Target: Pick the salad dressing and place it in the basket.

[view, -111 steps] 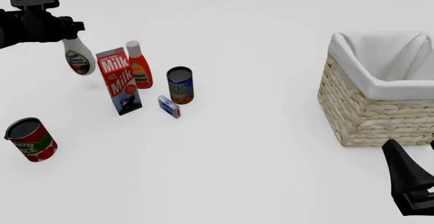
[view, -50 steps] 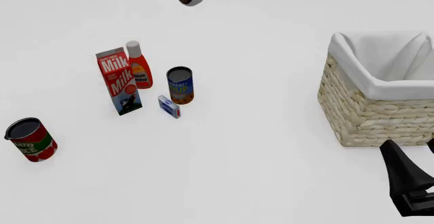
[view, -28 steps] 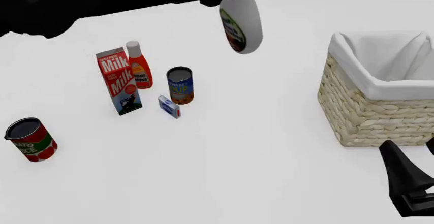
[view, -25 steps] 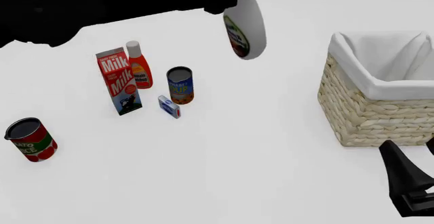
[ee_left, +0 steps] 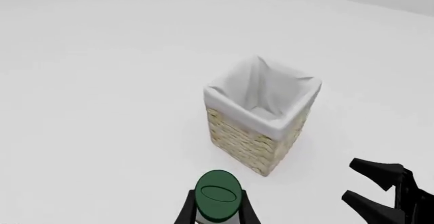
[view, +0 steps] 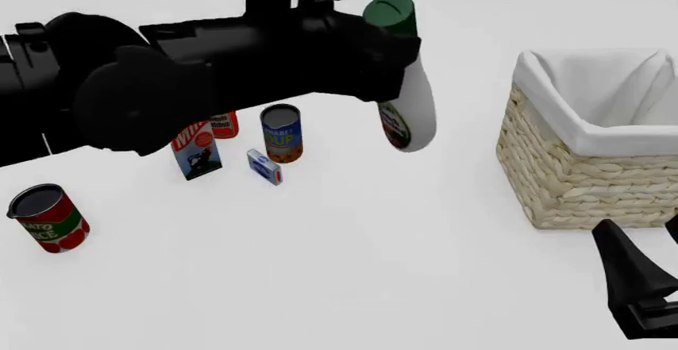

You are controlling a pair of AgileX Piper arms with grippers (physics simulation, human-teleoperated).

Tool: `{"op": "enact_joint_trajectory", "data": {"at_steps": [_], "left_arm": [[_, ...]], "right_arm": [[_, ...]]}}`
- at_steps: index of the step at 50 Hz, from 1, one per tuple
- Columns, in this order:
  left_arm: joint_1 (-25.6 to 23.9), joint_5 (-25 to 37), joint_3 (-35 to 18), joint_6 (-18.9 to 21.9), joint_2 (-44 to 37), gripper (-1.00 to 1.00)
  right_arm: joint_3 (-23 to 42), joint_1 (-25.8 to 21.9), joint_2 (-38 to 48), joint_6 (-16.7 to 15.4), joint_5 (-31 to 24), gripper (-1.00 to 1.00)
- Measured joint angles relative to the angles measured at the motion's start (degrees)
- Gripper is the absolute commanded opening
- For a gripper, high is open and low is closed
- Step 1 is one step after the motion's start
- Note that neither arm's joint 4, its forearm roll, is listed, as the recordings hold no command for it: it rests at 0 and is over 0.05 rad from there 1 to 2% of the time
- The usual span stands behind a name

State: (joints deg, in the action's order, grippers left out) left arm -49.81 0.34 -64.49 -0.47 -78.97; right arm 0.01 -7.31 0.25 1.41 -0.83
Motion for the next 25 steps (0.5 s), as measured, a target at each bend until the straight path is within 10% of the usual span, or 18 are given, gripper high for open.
{"op": "enact_joint_trajectory", "data": {"at_steps": [25], "left_arm": [[-1.6, -6.2, 6.1, -2.9, -3.0, -1.00]], "right_arm": [[0.0, -0.3, 0.6, -0.2, 0.7, 1.00]]}}
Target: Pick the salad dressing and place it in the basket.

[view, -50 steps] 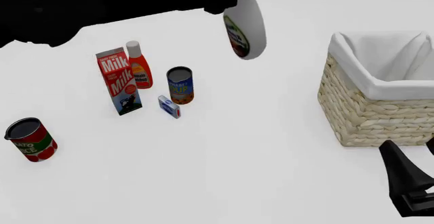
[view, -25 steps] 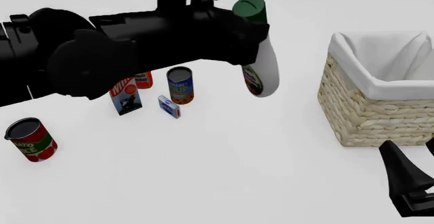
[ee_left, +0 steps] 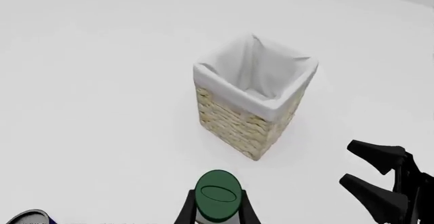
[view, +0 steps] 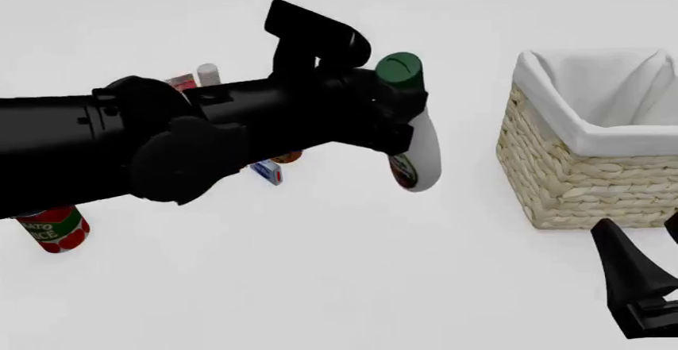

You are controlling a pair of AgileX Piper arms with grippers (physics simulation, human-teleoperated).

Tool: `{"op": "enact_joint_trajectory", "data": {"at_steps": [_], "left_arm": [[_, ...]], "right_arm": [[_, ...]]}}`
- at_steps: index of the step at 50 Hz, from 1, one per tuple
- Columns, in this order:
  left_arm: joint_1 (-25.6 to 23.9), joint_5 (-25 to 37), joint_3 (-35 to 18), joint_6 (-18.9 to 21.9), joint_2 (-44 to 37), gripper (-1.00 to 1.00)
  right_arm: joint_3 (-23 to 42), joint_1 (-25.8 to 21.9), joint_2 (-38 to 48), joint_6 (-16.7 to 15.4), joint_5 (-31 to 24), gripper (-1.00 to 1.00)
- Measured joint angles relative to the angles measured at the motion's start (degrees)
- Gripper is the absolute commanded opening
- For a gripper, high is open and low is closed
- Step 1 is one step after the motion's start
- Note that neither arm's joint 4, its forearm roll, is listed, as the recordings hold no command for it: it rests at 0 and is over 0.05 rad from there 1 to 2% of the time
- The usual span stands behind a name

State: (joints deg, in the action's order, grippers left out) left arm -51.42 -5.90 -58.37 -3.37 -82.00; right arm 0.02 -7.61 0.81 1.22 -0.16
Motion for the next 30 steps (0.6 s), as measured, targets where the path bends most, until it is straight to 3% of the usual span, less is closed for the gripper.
{"op": "enact_joint_trajectory", "data": {"at_steps": [14, 21, 30], "left_arm": [[-0.8, -1.1, 1.2, 0.0, -0.2, -1.00], [-1.4, -1.9, 2.1, -4.9, 1.2, -1.00], [-1.6, -2.4, 2.7, -7.6, 1.1, -1.00]], "right_arm": [[0.0, -0.1, -0.1, 0.0, 0.0, 1.00], [0.0, -0.1, -0.1, 0.0, 0.1, 1.00], [0.1, -0.5, 0.2, -0.4, 0.4, 1.00]]}}
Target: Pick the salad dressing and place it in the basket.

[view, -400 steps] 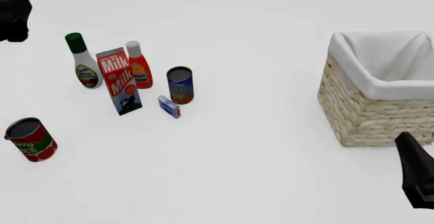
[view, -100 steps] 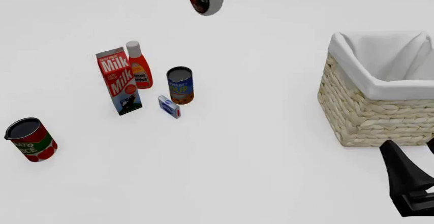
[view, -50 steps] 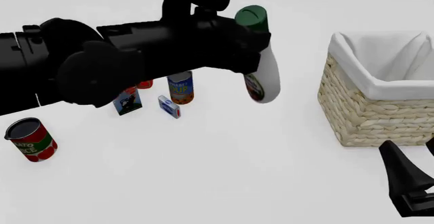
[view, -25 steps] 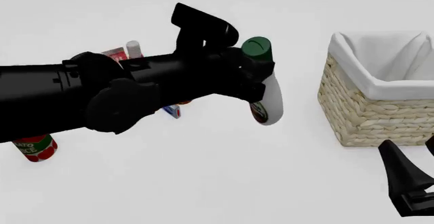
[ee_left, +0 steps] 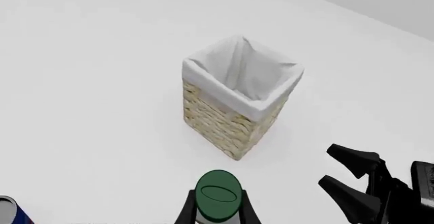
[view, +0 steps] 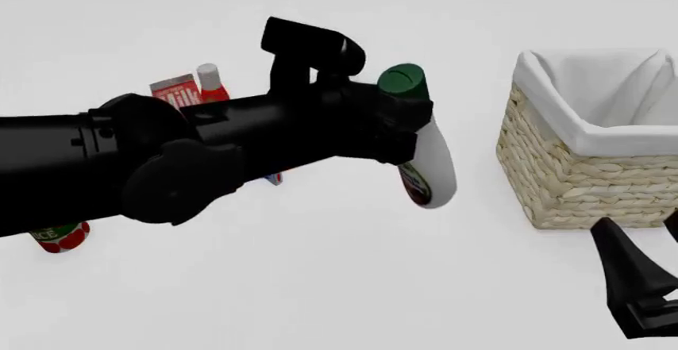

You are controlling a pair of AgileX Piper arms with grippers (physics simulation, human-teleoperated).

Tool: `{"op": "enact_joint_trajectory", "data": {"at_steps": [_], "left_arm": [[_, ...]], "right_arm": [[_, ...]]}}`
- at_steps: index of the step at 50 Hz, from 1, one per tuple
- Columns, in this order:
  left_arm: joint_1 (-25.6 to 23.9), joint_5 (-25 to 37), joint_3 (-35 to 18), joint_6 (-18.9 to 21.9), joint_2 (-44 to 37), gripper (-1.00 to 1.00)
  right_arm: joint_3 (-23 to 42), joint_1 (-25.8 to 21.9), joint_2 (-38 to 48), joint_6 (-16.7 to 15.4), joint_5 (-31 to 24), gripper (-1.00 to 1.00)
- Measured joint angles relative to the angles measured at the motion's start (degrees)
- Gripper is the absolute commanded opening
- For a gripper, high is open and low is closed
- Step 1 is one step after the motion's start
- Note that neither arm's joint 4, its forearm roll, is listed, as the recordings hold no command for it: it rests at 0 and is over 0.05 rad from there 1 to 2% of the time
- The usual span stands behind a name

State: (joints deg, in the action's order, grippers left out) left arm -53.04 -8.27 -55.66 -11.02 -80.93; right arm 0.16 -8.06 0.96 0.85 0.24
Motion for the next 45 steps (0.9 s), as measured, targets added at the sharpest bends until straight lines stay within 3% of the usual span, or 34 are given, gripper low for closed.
{"op": "enact_joint_trajectory", "data": {"at_steps": [25, 45], "left_arm": [[-0.7, 0.4, -0.1, -1.3, 0.6, -1.00], [-1.1, 0.8, -0.6, -1.0, 0.6, -1.00]], "right_arm": [[6.4, -8.5, 15.4, -4.5, 9.2, 1.00], [18.1, -18.6, 30.1, -3.6, 4.9, 1.00]]}}
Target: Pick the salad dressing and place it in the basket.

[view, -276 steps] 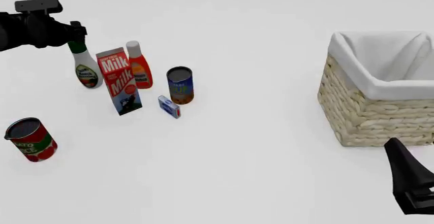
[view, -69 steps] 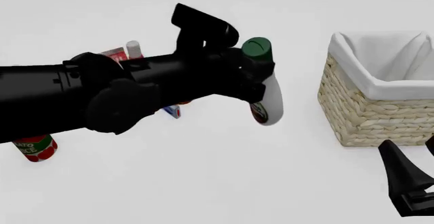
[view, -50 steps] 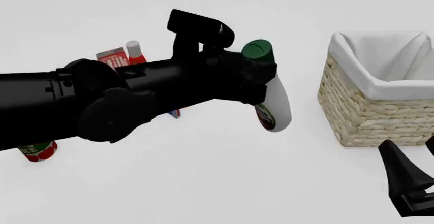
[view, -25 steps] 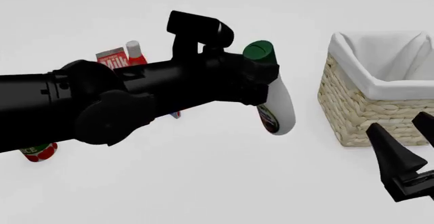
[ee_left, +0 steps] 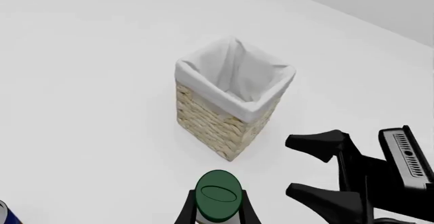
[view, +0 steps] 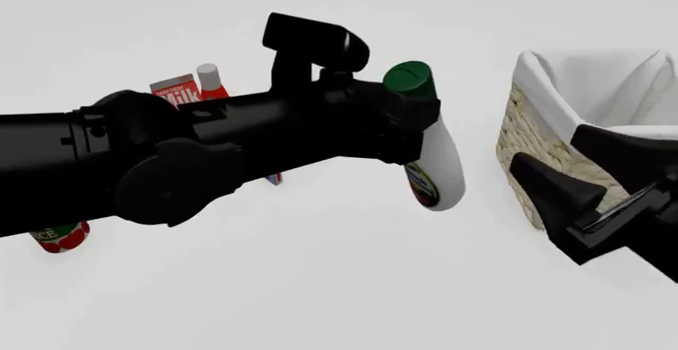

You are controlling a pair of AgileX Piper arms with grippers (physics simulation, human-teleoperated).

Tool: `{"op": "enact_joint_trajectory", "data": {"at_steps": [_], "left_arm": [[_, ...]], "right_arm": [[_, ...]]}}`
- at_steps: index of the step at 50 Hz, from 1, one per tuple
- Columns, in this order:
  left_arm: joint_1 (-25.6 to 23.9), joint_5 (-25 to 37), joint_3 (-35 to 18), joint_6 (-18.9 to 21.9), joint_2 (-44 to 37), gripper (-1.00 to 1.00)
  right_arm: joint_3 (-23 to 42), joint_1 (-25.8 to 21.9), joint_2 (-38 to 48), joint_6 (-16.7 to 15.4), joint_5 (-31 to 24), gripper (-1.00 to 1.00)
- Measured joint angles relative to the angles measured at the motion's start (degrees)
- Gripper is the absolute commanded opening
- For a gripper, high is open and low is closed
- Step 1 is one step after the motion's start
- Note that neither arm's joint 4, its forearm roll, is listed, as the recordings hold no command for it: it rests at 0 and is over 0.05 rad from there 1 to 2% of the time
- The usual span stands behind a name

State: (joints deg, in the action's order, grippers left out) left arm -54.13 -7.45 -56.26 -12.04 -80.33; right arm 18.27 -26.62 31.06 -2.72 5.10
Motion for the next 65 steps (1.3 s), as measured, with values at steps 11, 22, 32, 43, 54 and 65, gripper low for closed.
{"op": "enact_joint_trajectory", "data": {"at_steps": [11, 22, 32, 43, 54, 65], "left_arm": [[-0.4, 0.4, -0.4, 0.3, 0.2, -1.00], [-0.6, 0.7, -0.5, 0.5, 0.5, -1.00], [-0.7, 0.4, -0.4, 0.5, 0.7, -1.00], [-0.5, 0.3, 0.1, 1.2, 0.7, -1.00], [-1.1, -0.3, 0.5, 0.7, 1.0, -1.00], [-1.9, -0.5, 0.6, 0.2, 1.6, -1.00]], "right_arm": [[6.0, -3.9, 6.6, 1.6, -4.4, 1.00], [9.9, -6.3, 13.3, 1.7, -7.0, 1.00], [12.4, -8.1, 18.1, 1.0, -8.2, 1.00], [14.4, -9.7, 23.3, 0.0, -7.5, 1.00], [16.3, -10.6, 28.7, -1.1, -6.0, 1.00], [17.8, -10.9, 33.3, -2.6, -4.4, 1.00]]}}
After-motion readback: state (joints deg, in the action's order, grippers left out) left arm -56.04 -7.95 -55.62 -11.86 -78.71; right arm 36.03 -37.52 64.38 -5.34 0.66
